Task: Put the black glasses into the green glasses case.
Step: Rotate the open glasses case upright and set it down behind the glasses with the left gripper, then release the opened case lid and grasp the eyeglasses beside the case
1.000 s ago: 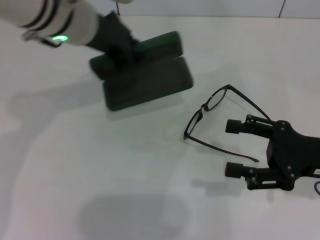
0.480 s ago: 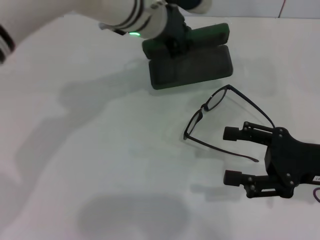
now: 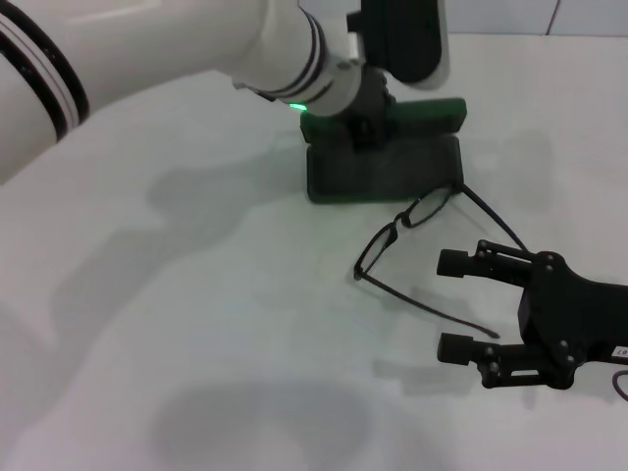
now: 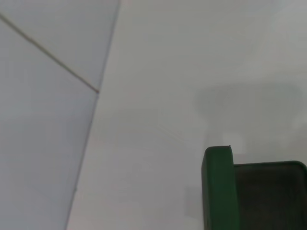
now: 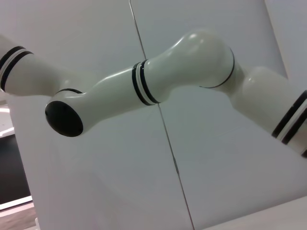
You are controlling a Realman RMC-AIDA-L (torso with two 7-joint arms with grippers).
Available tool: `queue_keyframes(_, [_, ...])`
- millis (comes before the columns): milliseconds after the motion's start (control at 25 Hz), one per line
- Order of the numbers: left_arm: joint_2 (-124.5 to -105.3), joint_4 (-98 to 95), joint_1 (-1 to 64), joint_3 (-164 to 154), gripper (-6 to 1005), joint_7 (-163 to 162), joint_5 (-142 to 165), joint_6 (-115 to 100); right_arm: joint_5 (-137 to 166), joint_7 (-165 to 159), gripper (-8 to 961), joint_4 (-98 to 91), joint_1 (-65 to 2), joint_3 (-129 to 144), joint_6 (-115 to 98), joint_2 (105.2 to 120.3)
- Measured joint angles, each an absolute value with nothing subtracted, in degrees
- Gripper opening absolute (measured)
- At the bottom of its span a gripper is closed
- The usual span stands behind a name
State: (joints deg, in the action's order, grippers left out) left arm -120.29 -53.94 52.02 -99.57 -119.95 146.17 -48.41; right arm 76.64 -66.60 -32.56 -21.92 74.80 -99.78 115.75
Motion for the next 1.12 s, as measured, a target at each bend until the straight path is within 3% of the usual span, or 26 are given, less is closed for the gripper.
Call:
queue_keyframes(920, [-120.27,-55.29,51.61,-102.8,208,-123.12,146.86,-51.04,76.71,-66.45,853,-31.29,-21.8,74.75,-99.39,115.55])
queue_keyframes(1040, [-120.13,-57.82,50.66,-101.54,394,-123.5,146.26,-52.49,77.11,-66.54,852,-31.63,-22.03,74.65,-98.48,115.01])
queue_keyframes(1120, [-120.09,-61.26,49.37,-98.71,395,-123.57,145.18,-55.05,77.74,-66.68,852,-32.0,-22.57,74.59,-98.07,114.28])
